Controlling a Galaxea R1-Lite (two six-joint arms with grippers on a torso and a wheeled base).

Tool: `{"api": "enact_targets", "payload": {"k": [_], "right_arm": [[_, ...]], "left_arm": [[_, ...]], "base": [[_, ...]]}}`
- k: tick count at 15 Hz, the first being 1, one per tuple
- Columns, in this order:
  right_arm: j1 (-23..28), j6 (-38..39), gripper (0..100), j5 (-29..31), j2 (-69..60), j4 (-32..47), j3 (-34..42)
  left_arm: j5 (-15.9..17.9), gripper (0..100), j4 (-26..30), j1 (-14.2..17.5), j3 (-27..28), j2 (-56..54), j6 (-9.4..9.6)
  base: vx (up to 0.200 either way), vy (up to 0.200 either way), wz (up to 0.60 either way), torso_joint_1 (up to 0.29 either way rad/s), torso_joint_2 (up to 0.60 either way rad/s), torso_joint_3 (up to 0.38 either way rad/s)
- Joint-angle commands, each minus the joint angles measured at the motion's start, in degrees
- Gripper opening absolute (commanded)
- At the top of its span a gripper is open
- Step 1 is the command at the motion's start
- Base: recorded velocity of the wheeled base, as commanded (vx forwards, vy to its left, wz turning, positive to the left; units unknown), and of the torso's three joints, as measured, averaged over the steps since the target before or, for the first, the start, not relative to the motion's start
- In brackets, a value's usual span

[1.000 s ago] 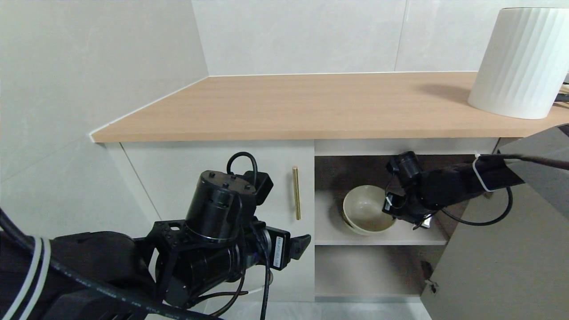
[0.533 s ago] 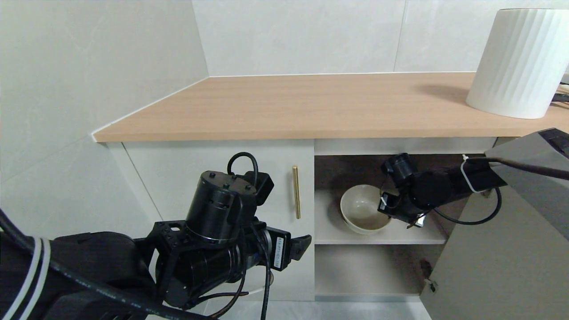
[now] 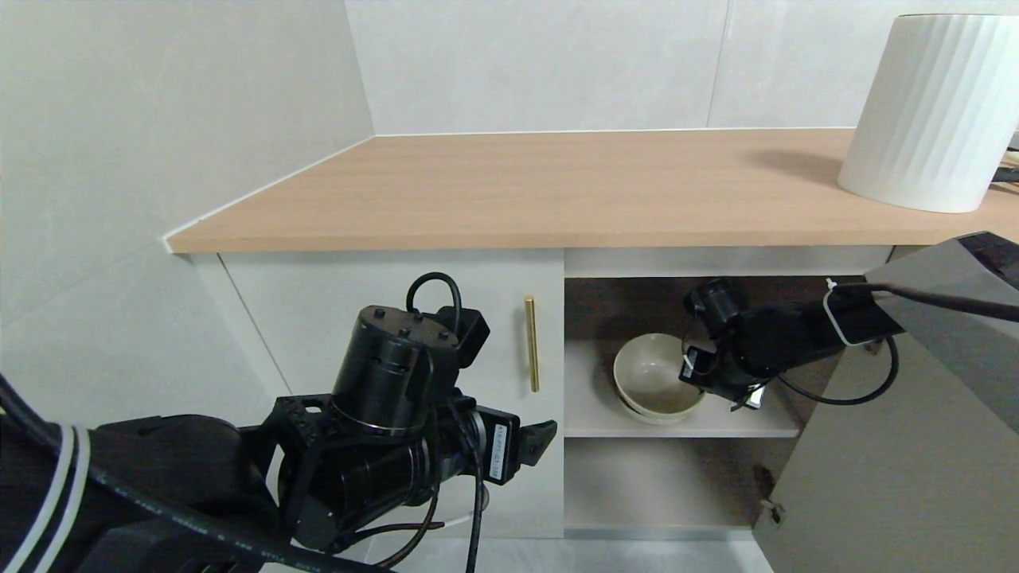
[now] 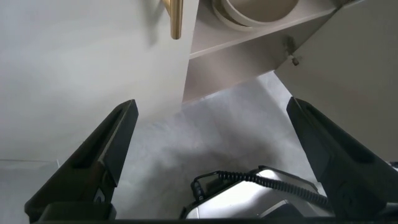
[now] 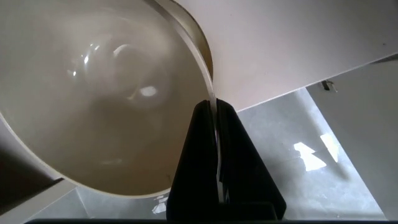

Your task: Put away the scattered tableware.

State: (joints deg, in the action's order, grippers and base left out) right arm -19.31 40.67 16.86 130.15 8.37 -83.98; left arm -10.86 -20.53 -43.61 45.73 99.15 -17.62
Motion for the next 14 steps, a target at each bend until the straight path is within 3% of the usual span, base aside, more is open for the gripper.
{"api": "enact_targets", "payload": {"k": [1,3,5,14], "right_arm": [[-0.38,0.11,0,0.37,-1.56,0.06,0.57],[-0.47,0.11,0,0.72,-1.91,0.06,0.66],[-0.47,0.20,0,0.72,-2.35,0.06,1.10],[-1.17,7.67,0,-0.25,-6.22,0.15,5.23]], "left_arm": [[-0.04,100,-0.13,0.01,0.06,-0.09,-0.05],[-0.04,100,-0.13,0.01,-0.02,-0.18,-0.05],[-0.04,100,-0.13,0.01,-0.02,-0.18,-0.05],[-0.04,100,-0.13,0.01,-0.11,-0.18,0.04]], "base": [[0.000,0.000,0.00,0.000,0.00,0.000],[0.000,0.000,0.00,0.000,0.00,0.000],[-0.200,0.000,0.00,0.005,0.01,0.005],[0.000,0.000,0.00,0.000,0.00,0.000]]}}
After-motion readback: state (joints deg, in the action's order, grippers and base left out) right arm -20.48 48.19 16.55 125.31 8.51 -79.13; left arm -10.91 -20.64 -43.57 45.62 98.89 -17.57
